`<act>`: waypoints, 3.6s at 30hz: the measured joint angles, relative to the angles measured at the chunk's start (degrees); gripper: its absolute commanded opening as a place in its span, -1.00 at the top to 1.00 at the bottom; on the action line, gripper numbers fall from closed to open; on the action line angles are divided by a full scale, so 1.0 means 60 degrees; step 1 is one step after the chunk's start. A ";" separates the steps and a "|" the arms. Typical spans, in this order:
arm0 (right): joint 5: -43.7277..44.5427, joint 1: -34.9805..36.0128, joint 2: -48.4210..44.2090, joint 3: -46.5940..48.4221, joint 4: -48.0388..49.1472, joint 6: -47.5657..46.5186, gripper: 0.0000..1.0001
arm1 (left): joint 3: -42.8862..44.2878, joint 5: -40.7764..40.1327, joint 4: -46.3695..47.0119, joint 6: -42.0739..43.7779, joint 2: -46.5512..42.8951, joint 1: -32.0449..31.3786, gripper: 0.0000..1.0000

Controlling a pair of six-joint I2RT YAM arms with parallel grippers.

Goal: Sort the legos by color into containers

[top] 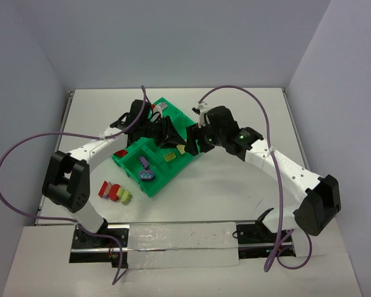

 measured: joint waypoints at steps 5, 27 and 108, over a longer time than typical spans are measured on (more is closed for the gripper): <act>-0.0055 -0.0004 -0.0009 -0.0004 0.0096 0.0107 -0.39 | 0.0000 -0.0050 -0.0053 0.0003 -0.0002 0.0000 1.00; -0.0875 -0.0004 0.0761 -0.0022 0.0752 0.0067 -0.13 | 0.0000 -0.0070 -0.0042 -0.0102 -0.0035 0.0036 1.00; 0.1893 0.0236 0.0943 0.0330 0.0802 0.1477 0.99 | 0.1694 -0.5207 -0.4004 0.1671 -0.0295 0.0978 -0.47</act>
